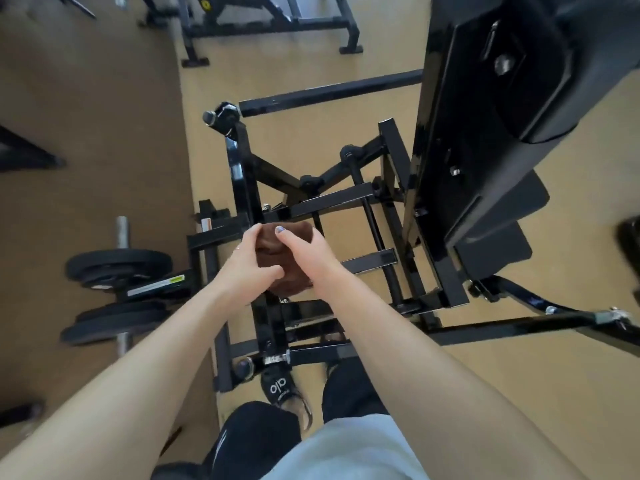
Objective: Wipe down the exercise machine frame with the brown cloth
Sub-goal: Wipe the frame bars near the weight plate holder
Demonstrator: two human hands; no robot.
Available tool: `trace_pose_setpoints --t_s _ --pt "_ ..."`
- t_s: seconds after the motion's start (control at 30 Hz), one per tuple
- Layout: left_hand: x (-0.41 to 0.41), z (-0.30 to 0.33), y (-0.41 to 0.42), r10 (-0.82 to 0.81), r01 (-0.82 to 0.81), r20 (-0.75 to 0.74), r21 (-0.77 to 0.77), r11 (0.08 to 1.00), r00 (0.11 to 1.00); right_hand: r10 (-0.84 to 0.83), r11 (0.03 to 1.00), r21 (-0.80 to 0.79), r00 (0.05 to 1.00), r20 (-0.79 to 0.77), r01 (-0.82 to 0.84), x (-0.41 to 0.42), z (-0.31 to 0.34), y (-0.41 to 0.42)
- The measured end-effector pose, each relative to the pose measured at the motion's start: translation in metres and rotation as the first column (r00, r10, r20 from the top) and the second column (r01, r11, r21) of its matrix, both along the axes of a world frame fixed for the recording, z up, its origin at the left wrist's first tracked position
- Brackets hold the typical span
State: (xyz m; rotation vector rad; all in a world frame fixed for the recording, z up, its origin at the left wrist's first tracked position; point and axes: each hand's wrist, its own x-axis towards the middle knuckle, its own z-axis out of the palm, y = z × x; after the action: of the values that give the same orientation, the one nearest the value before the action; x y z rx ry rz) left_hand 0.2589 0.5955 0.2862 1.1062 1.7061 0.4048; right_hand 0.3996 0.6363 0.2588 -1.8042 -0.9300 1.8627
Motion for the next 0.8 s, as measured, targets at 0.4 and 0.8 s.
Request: trace_pose_setpoints --t_s 0.4,0.8 --pt "-0.006 0.041 -0.026 0.454 -0.433 0.266 -0.136 0.891 0.85 0.2 0.975 -0.055 0.96 -0.195 -0.215 -0.005 0.054 -0.001" --pt "-0.038 0.061 -0.031 0.555 -0.558 0.16 -0.024 0.829 0.817 0.254 0.956 -0.078 0.933 -0.256 -0.282 -0.041 0.068 0.002"
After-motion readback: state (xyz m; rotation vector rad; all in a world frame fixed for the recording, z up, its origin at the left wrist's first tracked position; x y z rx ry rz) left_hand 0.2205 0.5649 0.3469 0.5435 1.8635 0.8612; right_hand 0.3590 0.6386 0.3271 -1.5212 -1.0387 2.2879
